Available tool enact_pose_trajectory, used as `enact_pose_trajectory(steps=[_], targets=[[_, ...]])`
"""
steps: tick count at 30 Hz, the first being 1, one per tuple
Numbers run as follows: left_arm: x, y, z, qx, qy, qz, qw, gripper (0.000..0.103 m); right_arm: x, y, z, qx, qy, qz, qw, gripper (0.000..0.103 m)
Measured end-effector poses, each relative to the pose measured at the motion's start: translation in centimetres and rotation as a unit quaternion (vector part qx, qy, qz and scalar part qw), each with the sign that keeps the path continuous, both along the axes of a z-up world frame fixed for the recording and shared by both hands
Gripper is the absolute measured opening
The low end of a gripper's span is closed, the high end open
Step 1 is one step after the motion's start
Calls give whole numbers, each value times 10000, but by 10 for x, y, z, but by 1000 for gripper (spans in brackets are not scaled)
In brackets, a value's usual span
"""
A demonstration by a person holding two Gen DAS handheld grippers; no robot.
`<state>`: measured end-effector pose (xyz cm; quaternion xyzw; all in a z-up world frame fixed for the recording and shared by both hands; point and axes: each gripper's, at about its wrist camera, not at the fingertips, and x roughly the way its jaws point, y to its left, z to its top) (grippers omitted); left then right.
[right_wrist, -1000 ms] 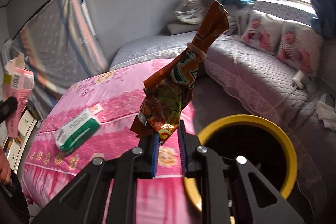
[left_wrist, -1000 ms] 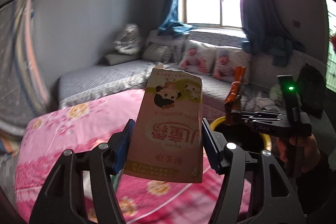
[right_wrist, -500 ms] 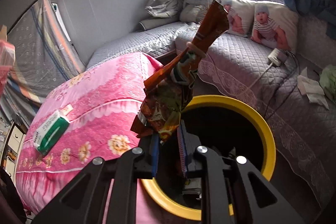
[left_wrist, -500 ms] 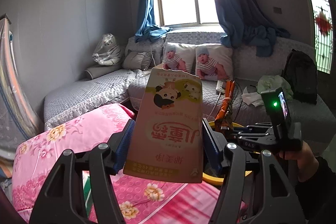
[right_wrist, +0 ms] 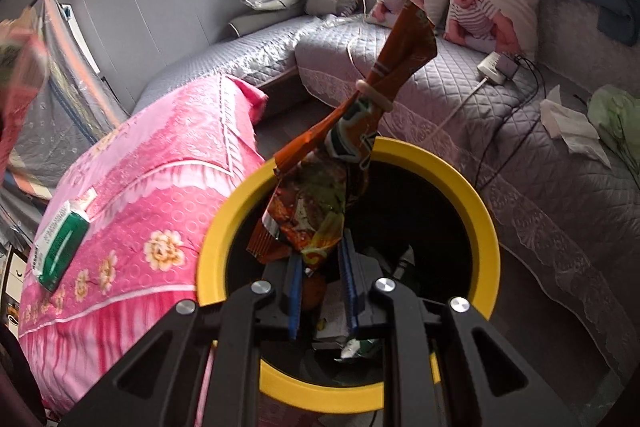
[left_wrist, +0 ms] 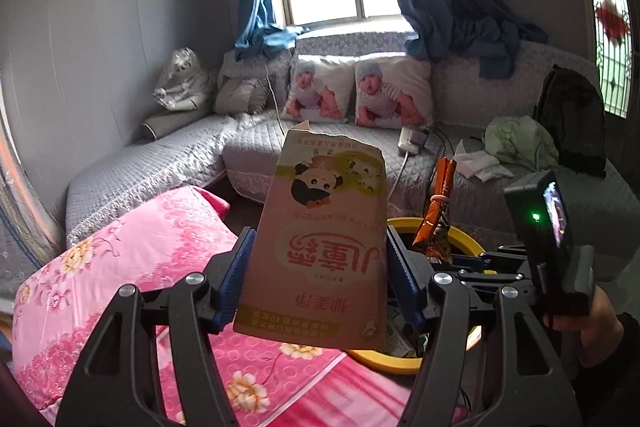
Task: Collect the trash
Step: 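Carry the pink carton and snack wrappers in both tools over the yellow bin, then open both tools to drop the carton and wrappers into the bin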
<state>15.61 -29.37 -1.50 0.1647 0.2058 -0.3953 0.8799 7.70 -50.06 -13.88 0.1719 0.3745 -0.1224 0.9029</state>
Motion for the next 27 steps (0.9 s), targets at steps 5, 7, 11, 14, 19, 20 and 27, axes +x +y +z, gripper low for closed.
enact_pose_trajectory(steps=[5,7,11,14,19,20,27], targets=[[29,-38,-28,274,365,-38,9989,61,-3,-10,-10,101,208,-89,9997,16],[44,-53,-41,383,613,-66,9974,61,-3,-14,-13,116,295,-134,9994,16],[68,-74,-65,539,1016,-45,9934,62,-4,-18,-18,159,454,-148,9987,17],[77,-83,-76,627,1173,-18,9911,63,-2,-19,-21,173,567,-99,9982,20],[88,-79,-89,572,1480,55,9873,82,-4,-22,-21,81,615,-274,9977,47],[91,-75,-90,544,1517,119,9869,85,-6,-24,-20,80,577,-344,9977,57],[115,-28,-75,-364,2060,368,9772,93,-20,-36,-6,362,184,-586,9975,68]])
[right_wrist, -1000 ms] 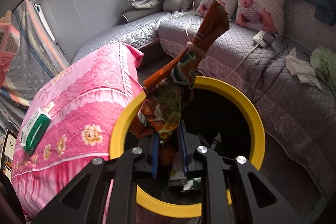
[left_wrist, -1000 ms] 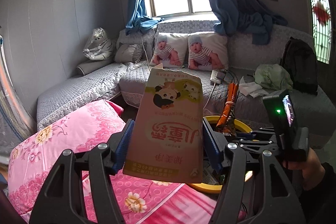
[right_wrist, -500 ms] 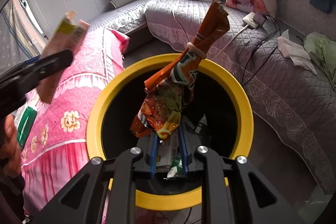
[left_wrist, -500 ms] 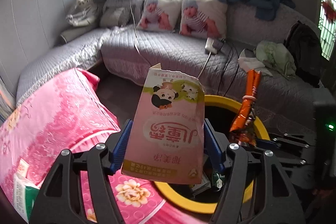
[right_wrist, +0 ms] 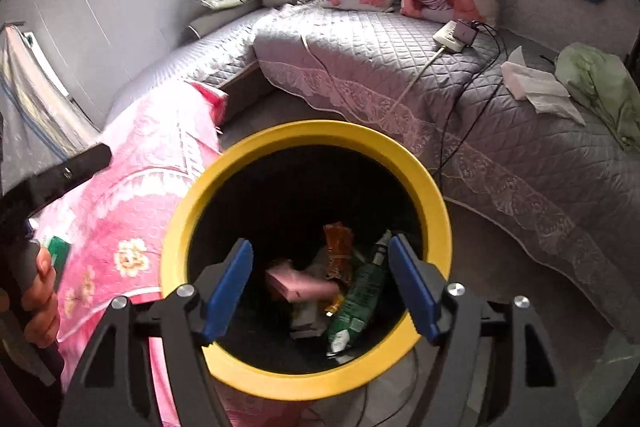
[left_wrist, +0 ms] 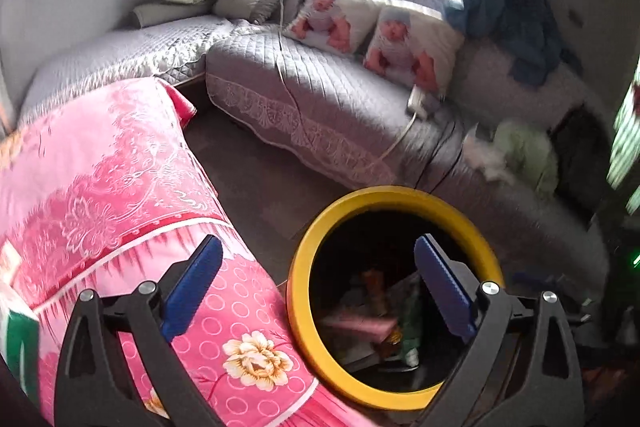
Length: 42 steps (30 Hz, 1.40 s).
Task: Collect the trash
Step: 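Open both tools to drop the carton and wrappers into the bin, then move both tools back over the bed, left tool toward the tissue pack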
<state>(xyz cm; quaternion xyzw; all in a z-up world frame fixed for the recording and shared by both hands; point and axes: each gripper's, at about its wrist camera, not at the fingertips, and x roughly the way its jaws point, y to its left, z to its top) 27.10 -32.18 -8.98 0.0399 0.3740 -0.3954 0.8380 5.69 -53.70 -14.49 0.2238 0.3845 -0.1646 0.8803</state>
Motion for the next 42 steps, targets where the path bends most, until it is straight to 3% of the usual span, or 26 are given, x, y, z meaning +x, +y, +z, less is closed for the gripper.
enact_pose_trajectory(steps=[5,8,12,18,21,26,29,30,32,33,35,38,40,42], targets=[[5,55,40,-765,77,182,9969,94,6,23,12,267,-281,457,9982,70],[2,111,76,-1266,-137,272,9915,95,20,47,18,247,-299,776,9962,70],[3,187,115,-1664,-337,592,9837,95,35,76,21,217,-265,1134,9930,71],[5,330,159,-1716,-722,1492,9711,95,60,123,26,111,-184,1663,9858,72],[-5,406,177,-1445,-1116,2299,9559,95,70,145,29,15,-155,1903,9816,73],[-37,531,192,-1576,-1325,3500,9139,95,88,175,31,-52,-152,2158,9763,74],[-50,567,181,-1356,-1411,3868,9011,95,98,191,31,-63,-130,2339,9722,74],[-50,575,172,-1172,-1403,3938,9008,95,101,198,31,-91,-110,2412,9704,74],[-44,579,150,-907,-1235,3817,9115,95,106,208,31,-130,-99,2509,9679,75],[-38,574,133,-810,-1043,3541,9258,95,108,214,32,-161,-93,2574,9661,75],[-29,561,108,-720,-845,3061,9455,95,109,220,32,-220,-75,2641,9642,75],[-19,507,67,-200,-1061,1864,9765,95,110,226,32,-307,-20,2713,9620,75],[-17,470,48,323,-1287,1242,9833,95,110,226,32,-368,13,2707,9619,76],[-13,429,28,874,-1419,619,9841,95,109,224,32,-392,27,2693,9622,76]])
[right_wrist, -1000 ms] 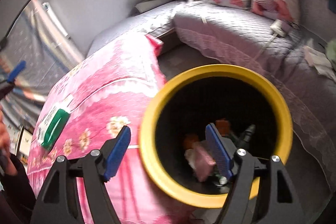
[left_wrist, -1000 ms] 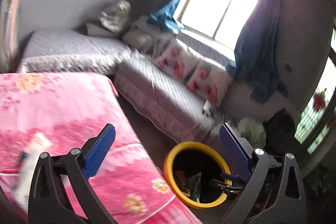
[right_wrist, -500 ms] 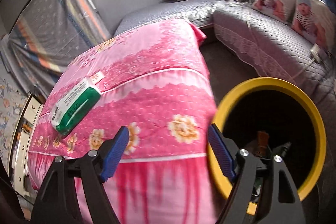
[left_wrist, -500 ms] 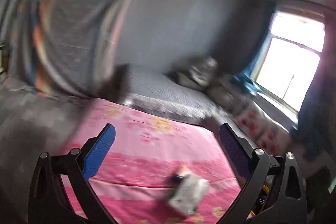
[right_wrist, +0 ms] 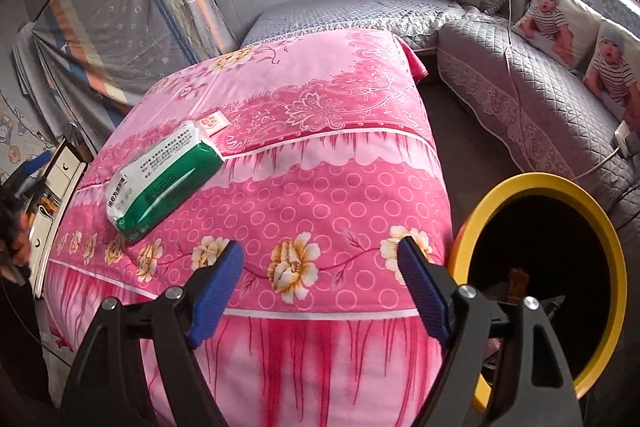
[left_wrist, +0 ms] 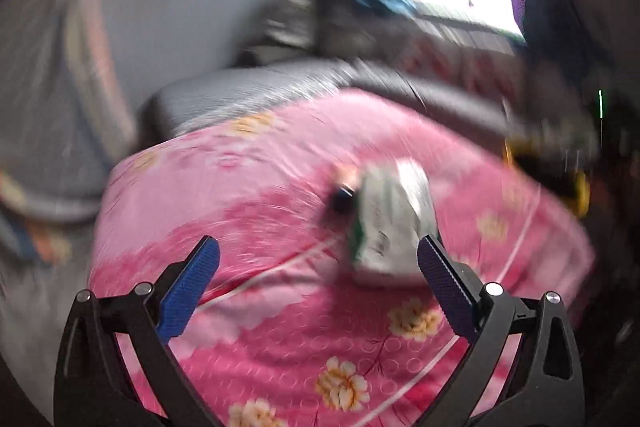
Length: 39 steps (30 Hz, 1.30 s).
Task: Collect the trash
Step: 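Move both tools back over the bed, left tool toward the tissue pack, then grasp the white-green tissue pack with the left tool and lift it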
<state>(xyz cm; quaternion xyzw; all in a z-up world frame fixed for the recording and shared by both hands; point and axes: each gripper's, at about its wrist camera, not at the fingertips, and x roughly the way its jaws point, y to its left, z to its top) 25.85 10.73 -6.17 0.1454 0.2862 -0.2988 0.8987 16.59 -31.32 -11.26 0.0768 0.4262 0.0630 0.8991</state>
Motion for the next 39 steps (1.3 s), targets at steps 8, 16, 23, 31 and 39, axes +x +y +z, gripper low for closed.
enact_pose_trajectory(steps=[8,16,23,31,39], targets=[[50,-74,-52,529,980,-993,9888,95,5,-11,-8,92,64,-58,9999,77],[75,-117,-73,721,1602,-1184,9773,95,9,-20,-16,244,75,-49,9997,77],[90,-137,-100,1187,1647,-807,9758,94,6,-29,-18,307,80,-130,9994,77],[73,-119,-81,769,1448,-863,9827,50,6,-27,-5,430,-79,-113,9990,82],[43,-49,-39,-213,1026,-331,9939,47,15,38,18,-367,-654,821,9938,82]])
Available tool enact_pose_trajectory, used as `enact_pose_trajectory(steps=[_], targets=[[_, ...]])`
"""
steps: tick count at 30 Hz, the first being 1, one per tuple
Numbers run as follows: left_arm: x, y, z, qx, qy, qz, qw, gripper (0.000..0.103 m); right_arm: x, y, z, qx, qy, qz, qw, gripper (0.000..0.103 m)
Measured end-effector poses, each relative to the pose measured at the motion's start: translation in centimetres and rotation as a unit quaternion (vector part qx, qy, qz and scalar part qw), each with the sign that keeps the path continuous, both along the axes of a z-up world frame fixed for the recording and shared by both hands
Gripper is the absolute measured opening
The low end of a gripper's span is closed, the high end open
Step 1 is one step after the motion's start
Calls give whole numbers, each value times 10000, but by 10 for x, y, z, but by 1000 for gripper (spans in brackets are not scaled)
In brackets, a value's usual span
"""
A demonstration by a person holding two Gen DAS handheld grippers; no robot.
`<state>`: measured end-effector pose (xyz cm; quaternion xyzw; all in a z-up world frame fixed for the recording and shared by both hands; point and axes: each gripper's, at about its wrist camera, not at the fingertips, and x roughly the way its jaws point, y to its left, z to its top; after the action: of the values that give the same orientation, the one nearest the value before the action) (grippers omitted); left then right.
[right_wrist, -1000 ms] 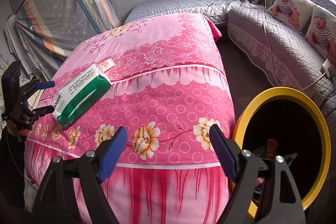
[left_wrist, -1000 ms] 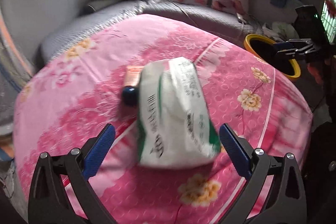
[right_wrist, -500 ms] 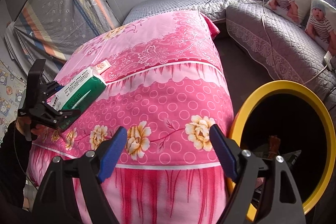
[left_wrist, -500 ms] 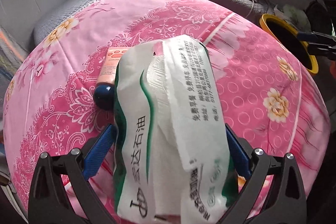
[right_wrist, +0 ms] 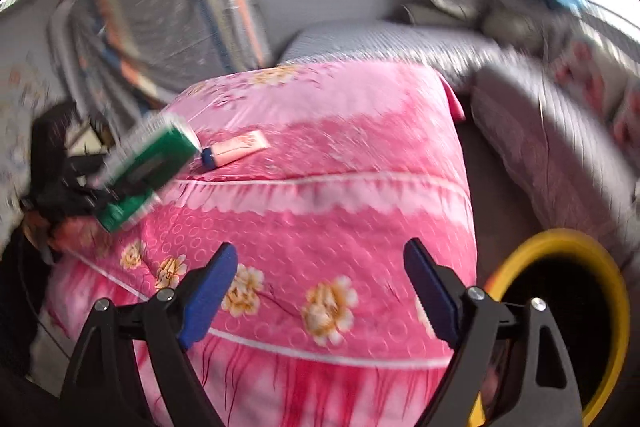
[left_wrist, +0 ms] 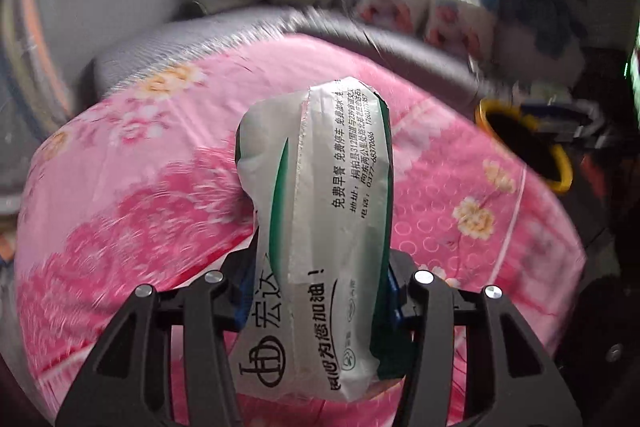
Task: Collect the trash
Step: 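Grasp the white-green tissue pack with the left tool and lift it, then grasp the peach hand cream tube with the right tool while the left tool holds the tissue pack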
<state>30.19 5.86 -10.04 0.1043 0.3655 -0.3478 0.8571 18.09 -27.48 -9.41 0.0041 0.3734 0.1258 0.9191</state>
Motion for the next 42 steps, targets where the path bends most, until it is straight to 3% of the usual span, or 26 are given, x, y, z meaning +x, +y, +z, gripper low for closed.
enact_pose_trajectory(steps=[4,9,16,19,22,28,33,36,38,42], targets=[[-24,48,21,-468,-397,756,9952,48,9,39,7,-498,-280,103,9983,86],[-54,91,32,-797,-718,1596,9813,49,43,90,8,-222,-147,104,9996,89],[-86,105,39,-1482,-1007,1659,9697,51,125,164,-15,-213,529,-740,9956,88],[-96,108,45,-1754,-1196,1666,9629,54,158,186,-29,-227,835,-1053,9907,78],[-103,117,46,-2024,-1236,1627,9578,55,175,196,-41,-215,1111,-1250,9857,70],[-108,134,41,-2296,-1193,1694,9510,57,193,205,-64,-331,1324,-1818,9738,70],[-108,145,34,-2335,-1136,1824,9483,58,207,220,-73,-567,1387,-1974,9688,70],[-110,146,33,-2310,-1153,1868,9479,58,216,223,-88,-466,1680,-1936,9655,57],[-113,145,33,-2284,-1158,1884,9481,58,215,220,-85,-371,1490,-1949,9687,41],[-114,143,33,-2186,-1167,1951,9490,59,218,211,-81,-28,1538,-1595,9751,35]])
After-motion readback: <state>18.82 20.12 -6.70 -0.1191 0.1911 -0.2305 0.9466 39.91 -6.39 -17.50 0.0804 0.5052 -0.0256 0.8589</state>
